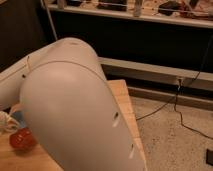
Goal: Place the ceramic cup in the ceramic bowl
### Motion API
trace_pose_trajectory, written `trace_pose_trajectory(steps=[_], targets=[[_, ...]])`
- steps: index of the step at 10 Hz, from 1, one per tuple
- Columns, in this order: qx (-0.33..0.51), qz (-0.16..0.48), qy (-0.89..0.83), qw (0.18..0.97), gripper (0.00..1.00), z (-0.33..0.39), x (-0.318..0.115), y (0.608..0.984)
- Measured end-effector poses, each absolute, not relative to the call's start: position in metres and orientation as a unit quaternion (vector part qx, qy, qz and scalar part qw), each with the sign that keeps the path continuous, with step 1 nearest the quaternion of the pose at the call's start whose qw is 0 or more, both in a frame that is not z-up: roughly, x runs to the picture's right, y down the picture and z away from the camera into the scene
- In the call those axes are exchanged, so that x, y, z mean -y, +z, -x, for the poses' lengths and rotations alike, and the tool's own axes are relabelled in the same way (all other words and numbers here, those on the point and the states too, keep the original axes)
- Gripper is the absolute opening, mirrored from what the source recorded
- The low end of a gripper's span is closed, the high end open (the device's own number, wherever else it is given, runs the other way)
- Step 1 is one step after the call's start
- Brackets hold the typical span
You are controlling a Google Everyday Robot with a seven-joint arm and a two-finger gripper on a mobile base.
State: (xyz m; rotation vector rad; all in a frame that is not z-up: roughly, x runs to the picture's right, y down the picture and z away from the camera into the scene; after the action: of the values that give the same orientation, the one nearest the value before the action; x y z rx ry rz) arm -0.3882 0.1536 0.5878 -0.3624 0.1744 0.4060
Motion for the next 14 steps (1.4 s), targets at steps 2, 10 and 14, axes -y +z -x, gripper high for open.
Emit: trace_pose_trajectory(steps=[2, 10, 14], targets=[[-0.094, 0.179, 0.186, 0.962, 0.0, 0.393, -0.154, 0.607], [-0.119, 0.225, 0.134, 0.958, 0.0, 0.414, -0.199, 0.673], [-0.118, 0.267, 0.109, 0.95, 0.0, 0.424, -0.224, 0.669]])
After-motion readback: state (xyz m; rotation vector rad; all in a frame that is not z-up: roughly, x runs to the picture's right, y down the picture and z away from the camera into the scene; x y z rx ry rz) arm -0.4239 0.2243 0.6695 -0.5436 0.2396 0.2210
